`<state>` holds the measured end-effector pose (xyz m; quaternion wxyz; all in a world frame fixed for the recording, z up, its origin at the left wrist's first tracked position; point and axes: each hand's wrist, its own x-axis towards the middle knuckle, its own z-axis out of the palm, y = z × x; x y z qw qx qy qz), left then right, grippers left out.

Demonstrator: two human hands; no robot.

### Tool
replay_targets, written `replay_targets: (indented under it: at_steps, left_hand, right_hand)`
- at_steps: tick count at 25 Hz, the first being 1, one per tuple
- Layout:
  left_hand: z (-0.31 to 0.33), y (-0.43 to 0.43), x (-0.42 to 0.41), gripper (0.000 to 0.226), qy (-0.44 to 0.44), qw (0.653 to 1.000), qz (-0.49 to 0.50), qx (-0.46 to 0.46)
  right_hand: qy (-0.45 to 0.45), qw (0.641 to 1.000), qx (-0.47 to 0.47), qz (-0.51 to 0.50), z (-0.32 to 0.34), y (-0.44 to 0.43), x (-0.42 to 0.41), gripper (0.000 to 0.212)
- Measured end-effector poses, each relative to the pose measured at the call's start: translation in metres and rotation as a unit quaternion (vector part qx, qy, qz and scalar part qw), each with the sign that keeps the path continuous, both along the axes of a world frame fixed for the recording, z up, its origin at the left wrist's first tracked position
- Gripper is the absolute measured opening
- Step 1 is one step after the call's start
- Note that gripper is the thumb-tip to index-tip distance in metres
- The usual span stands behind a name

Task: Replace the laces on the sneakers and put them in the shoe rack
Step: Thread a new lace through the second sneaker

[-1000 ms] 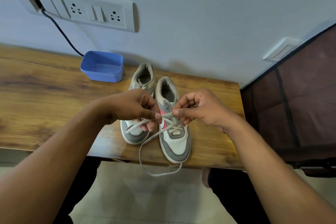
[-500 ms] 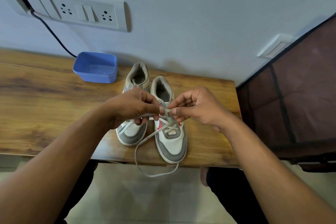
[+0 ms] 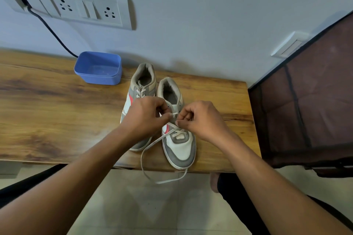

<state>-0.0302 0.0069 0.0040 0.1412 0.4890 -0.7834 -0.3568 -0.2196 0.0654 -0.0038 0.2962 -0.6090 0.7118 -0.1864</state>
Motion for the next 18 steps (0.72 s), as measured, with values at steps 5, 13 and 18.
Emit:
replay_targets:
  at_steps: [5, 13, 18]
  left_hand:
    - [-0.0102, 0.0096, -0.0026, 0.007, -0.020, 0.999, -0.017, 0.038]
    - [-0.0085, 0.0078, -0.0005, 0.016, -0.029, 0.994, 0.045, 0.099]
    - [-0.0092, 0.0097, -0.0025, 0.012, -0.004, 0.993, 0.068, 0.101]
  right_hand:
    - [-0.044, 0.999, 0.007, -0.025, -0.0046, -0.0009, 0.0017, 0.007]
    - [-0.047, 0.998, 0.037, 0.012, -0.0089, -0.0028, 0.0003, 0.017]
    - [-0.064, 0.997, 0.046, 0.012, -0.0102, -0.0045, 0.0000, 0.016]
